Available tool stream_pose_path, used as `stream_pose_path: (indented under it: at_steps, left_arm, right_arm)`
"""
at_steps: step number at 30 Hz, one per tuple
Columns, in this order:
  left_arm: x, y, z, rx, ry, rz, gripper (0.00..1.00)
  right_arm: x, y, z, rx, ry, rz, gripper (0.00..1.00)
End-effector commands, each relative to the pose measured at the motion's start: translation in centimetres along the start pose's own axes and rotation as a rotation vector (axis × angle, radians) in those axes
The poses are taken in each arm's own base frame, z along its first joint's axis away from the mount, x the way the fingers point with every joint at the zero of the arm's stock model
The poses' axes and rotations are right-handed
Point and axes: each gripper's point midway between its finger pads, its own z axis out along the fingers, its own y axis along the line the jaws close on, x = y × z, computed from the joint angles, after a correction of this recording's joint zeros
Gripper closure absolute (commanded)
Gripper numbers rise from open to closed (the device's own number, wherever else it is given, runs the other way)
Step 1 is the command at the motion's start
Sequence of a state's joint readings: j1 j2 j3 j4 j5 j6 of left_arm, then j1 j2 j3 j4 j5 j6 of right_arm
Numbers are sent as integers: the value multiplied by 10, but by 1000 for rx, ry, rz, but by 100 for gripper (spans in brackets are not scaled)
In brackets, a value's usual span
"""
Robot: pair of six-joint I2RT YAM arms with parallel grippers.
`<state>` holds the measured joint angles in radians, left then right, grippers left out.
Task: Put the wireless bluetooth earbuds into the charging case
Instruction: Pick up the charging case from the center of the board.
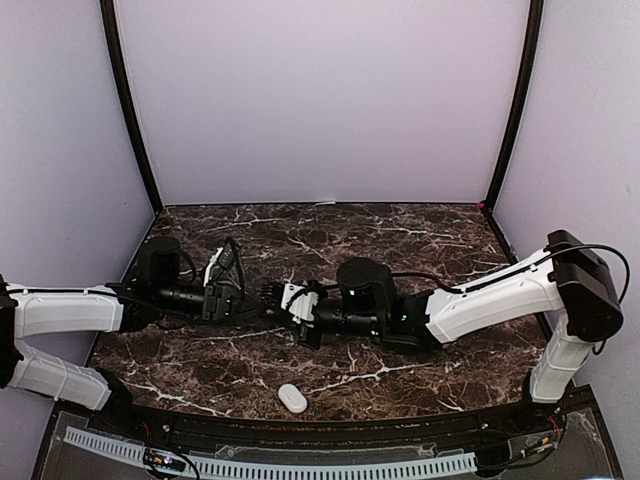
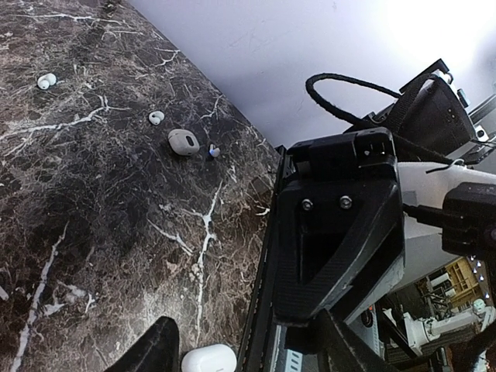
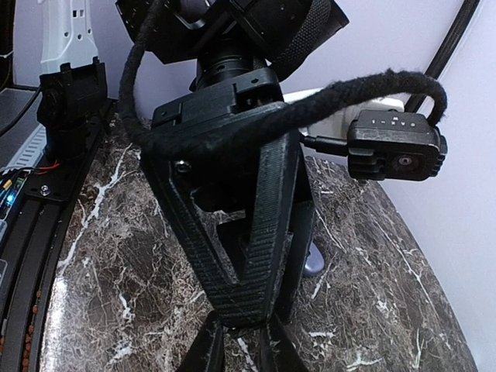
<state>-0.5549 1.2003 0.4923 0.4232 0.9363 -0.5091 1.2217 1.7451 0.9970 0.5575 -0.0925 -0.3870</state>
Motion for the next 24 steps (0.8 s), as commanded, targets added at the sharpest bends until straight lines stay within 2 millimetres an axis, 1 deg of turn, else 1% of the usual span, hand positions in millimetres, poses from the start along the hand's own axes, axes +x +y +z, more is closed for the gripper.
stream_pose_path:
  at_steps: [1, 5, 6, 11, 14, 16, 18, 20, 22, 24]
  left_arm:
    - [-9, -11, -1, 1, -13, 63, 38]
    - [-10, -12, -2, -1, -13, 72, 38]
    - [-10, -13, -2, -2, -13, 73, 38]
    - [-7, -10, -1, -13, 9, 68, 38]
    - [-7, -8, -2, -34, 8, 74, 38]
    - [-6, -3, -3, -73, 7, 69, 38]
    - [-6, 3, -5, -107, 4, 61, 39]
    - [-2, 7, -6, -129, 12, 45, 39]
    - [1, 15, -7, -170, 14, 21, 39]
    - [6, 18, -6, -180, 26, 2, 39]
  right_arm:
    - [-14, -2, 4, 10, -29, -10, 89]
    - [-11, 0, 4, -1, -18, -16, 99]
    - [-12, -1, 4, 1, -17, -18, 100]
    - [-13, -3, 0, 11, -13, -24, 100]
    - [-9, -14, -4, 77, 10, -3, 100]
    - [-7, -26, -13, 134, 10, 31, 100]
    - [0, -41, -27, 200, 15, 79, 100]
    - [13, -52, -42, 249, 37, 135, 100]
    - [24, -60, -63, 282, 48, 192, 100]
    - [34, -59, -76, 278, 57, 228, 100]
